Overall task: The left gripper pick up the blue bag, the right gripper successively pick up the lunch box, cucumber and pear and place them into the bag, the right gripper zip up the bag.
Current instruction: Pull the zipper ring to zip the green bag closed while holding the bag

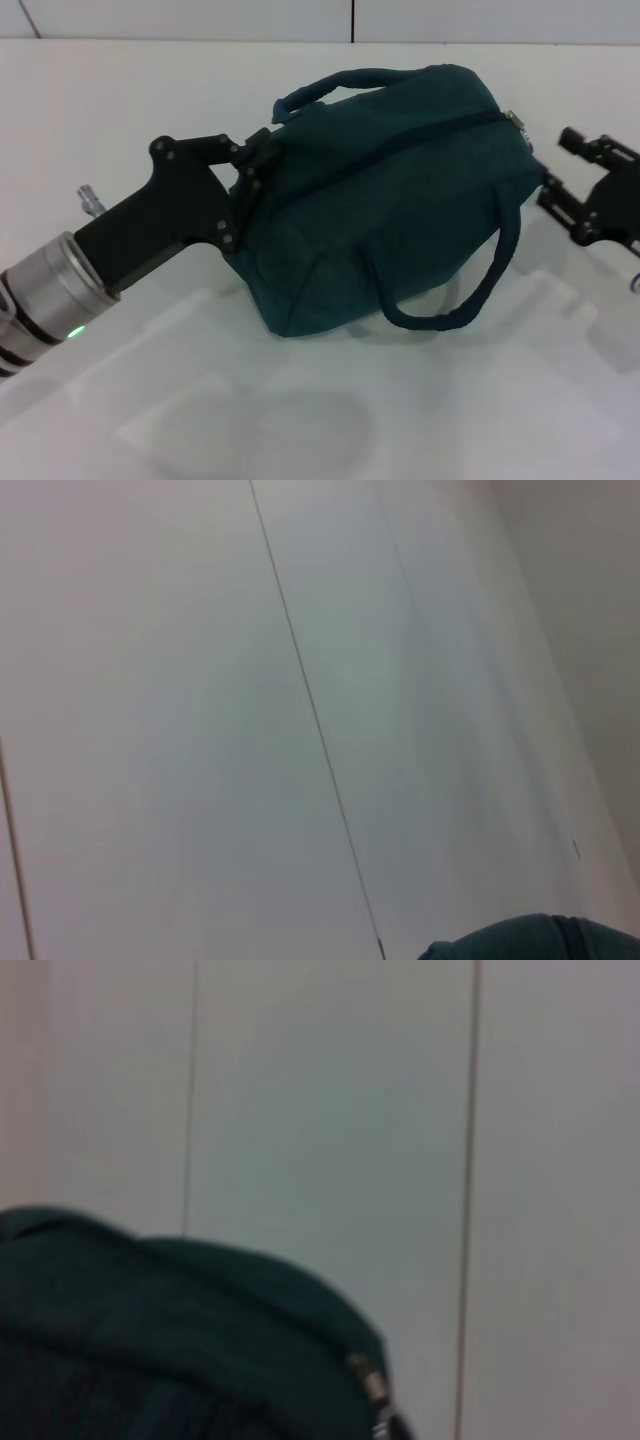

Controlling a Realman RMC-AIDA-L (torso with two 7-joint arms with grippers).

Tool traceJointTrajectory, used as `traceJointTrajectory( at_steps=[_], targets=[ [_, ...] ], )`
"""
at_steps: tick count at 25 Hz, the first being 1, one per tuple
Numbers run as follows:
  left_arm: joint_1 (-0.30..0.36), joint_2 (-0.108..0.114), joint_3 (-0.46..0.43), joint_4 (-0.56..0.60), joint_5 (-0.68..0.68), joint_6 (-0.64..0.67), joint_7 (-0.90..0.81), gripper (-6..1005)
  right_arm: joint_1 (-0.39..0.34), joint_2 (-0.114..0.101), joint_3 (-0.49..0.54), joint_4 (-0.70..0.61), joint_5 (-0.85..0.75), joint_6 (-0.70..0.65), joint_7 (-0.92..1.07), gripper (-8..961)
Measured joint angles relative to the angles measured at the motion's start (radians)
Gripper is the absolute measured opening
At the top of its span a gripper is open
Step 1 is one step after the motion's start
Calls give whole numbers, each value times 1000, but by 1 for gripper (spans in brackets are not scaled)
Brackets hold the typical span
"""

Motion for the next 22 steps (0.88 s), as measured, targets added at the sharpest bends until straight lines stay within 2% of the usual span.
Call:
traceJointTrajectory(
  at_steps=[6,19,22],
  targets=[
    [-6,-6,0,0,2,-4,3,51,1,18,5,-25,-23,13,-56,481],
    [-6,-9,0,1,-1,-9,5,51,21,20,7,-94,-25,29,-91,481],
    [-10,-10,0,1,-1,-9,6,52,26,21,4,-98,-27,30,-91,422]
  ],
)
